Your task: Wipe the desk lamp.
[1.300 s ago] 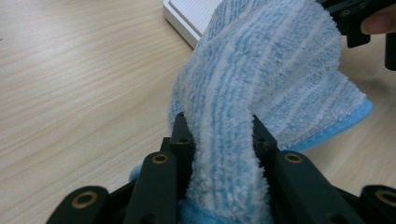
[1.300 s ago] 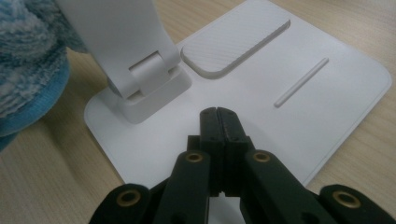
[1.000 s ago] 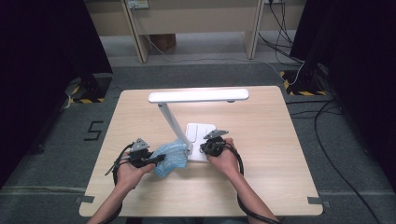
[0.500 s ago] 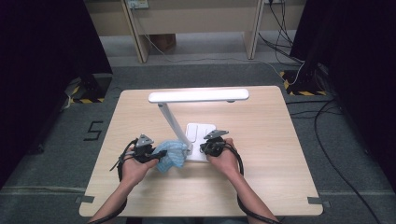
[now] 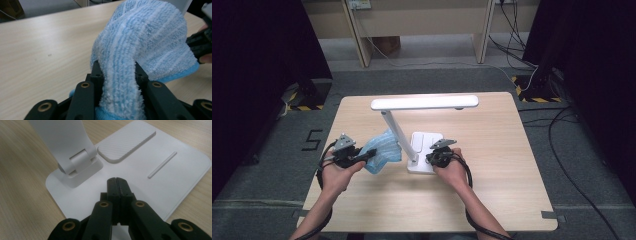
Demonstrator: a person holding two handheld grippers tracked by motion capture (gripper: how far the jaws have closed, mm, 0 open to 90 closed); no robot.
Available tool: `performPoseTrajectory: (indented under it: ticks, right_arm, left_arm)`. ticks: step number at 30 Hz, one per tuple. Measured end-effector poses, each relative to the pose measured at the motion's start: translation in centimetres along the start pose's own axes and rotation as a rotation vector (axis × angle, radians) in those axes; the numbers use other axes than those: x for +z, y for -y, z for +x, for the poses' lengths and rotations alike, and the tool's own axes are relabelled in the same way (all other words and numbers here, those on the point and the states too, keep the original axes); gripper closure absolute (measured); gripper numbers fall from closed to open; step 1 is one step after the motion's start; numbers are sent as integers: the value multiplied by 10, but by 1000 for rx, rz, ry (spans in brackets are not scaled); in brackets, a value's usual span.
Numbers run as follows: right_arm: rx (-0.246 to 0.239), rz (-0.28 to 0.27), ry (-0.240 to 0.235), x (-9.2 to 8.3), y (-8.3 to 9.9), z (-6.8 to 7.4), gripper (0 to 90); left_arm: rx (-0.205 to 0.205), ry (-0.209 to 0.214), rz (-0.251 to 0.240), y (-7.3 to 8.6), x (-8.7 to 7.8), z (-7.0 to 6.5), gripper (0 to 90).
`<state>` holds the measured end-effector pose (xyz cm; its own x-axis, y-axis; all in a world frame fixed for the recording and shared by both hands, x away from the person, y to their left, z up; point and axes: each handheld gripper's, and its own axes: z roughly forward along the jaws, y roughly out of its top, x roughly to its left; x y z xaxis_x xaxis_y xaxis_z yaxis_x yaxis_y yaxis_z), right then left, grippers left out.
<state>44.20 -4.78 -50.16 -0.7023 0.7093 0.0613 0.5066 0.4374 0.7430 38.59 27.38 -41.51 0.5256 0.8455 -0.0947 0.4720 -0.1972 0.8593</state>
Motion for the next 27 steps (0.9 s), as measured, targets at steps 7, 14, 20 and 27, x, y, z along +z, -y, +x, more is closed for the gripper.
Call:
performPoseTrajectory:
  ticks: [7,14,20,27]
  right_arm:
    - [-1,0,2,0,0,0,900]
    - [-1,-4,4,0,0,0,900]
    - [-4,-6,4,0,0,0,900]
    - [0,-7,5,0,1,1,900]
  left_arm:
    - [-10,-4,-68,-27,-19,6,698]
    - [-9,-17,-149,-59,-44,12,698]
    - [-14,-23,-197,-74,-58,13,699]
    - [-13,-57,-227,-88,-67,16,699]
